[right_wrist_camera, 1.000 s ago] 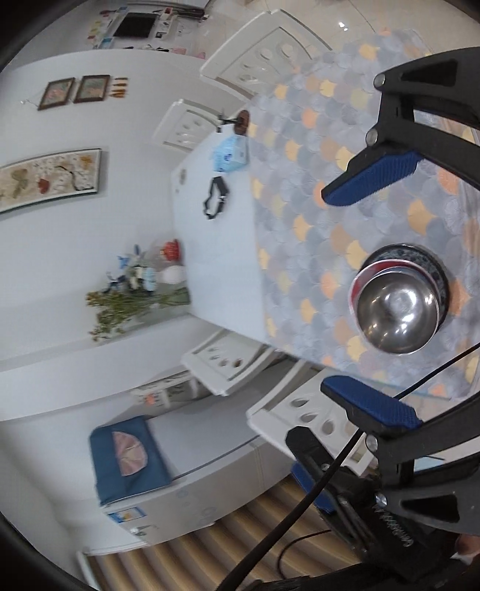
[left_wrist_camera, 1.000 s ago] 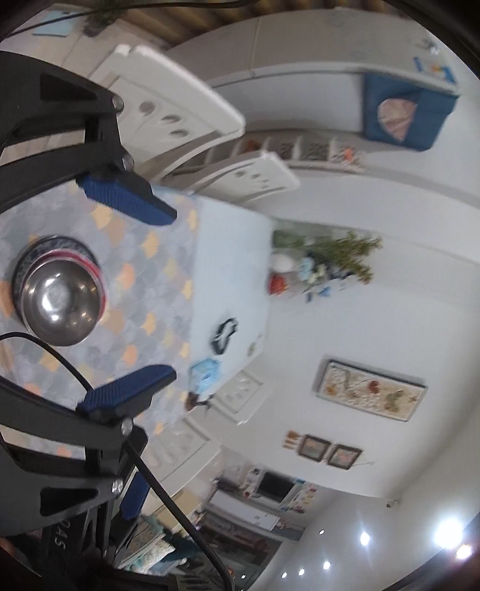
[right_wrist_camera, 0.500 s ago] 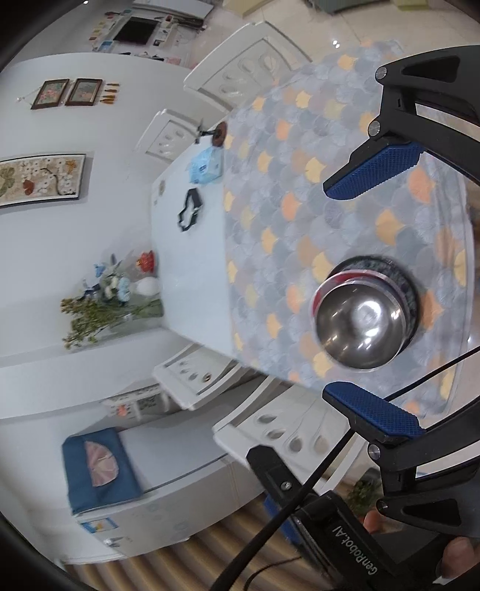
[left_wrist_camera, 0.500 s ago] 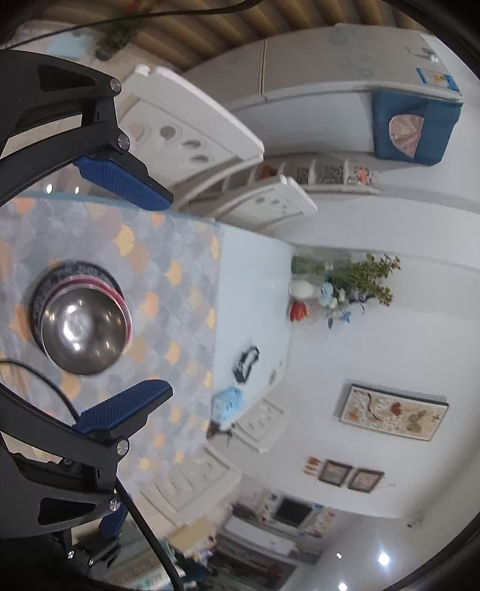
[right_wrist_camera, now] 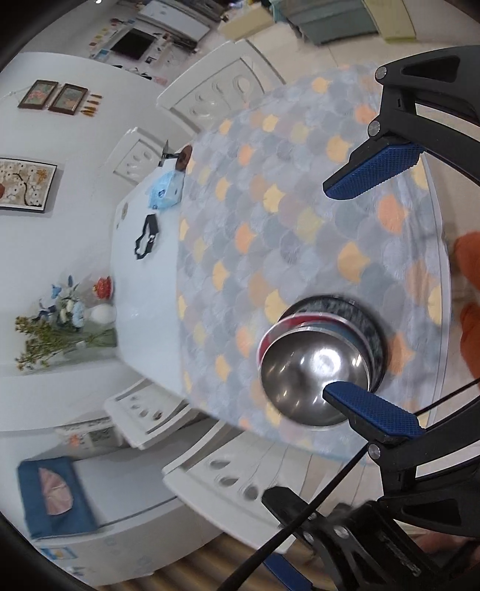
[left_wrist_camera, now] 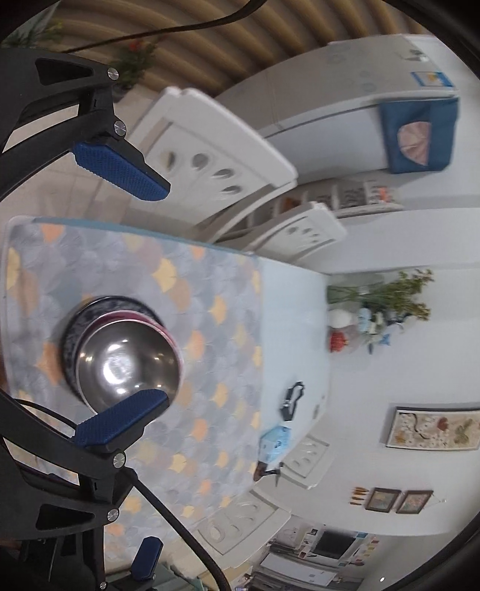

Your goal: Organize plates and bowls

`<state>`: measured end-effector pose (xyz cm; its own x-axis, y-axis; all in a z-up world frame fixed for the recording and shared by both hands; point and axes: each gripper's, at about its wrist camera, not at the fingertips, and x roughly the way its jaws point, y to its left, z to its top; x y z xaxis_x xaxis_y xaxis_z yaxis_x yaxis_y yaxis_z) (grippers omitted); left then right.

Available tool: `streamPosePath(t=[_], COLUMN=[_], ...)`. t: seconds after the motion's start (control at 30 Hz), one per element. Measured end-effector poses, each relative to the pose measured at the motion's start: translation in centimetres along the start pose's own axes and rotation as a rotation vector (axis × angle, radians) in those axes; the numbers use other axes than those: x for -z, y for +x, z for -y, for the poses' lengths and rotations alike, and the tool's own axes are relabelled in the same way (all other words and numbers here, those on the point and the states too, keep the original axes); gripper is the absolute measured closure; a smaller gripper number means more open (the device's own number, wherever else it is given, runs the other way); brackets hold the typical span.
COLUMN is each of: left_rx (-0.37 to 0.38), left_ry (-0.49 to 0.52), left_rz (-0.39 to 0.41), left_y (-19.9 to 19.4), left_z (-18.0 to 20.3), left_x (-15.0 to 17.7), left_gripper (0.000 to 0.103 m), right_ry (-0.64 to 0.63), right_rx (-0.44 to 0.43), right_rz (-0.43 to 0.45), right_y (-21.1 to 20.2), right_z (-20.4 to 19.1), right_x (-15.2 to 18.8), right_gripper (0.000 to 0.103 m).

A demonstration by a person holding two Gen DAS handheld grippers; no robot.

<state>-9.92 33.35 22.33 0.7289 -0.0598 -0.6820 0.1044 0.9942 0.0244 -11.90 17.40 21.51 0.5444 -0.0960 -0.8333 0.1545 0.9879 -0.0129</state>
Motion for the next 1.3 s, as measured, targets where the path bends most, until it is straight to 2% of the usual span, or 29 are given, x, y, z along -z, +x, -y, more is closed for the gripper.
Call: streamPosePath(t=[0.13, 0.3, 0.4, 0.47, 0.7, 1.3], left_rx=[-0.098, -0.097, -0.169, -0.191, -0.167, -0.174], left_ry=[0.0, -0.028, 0.027, 0.057, 0.064, 0.117], left_rz=[-0.022, -0.043, -0.041, -0.053, -0.121, -0.176], left_y=[0.9, 1.5, 2.0, 2.4, 4.0, 6.0], left_z=[-0.4, -1.1, -0.3, 0.0, -0.3, -0.6], left_x=[0.3, -0.1, 0.1, 0.2, 0.6, 0.9], left_gripper=[0.001, 0.001, 0.001, 0.001, 0.001, 0.001], right_ry=[0.021, 0.014, 0.024, 0.028, 0.034, 0.018], right_rx=[-0.026, -0.019, -0.025, -0.028, -0.003, -0.021], right_rz=[-0.049, -0.067, -0.085, -0.094, -0.1, -0.138], right_y=[1.0, 1.7, 2.3, 2.7, 3.7, 5.5], right_z=[0.2, -0.3, -0.5, -0.5, -0.4, -1.9], right_x=[0.2, 0.2, 0.0, -0.1, -0.7, -1.4], right_gripper=[0.005, 0.005, 0.005, 0.005, 0.005, 0.005])
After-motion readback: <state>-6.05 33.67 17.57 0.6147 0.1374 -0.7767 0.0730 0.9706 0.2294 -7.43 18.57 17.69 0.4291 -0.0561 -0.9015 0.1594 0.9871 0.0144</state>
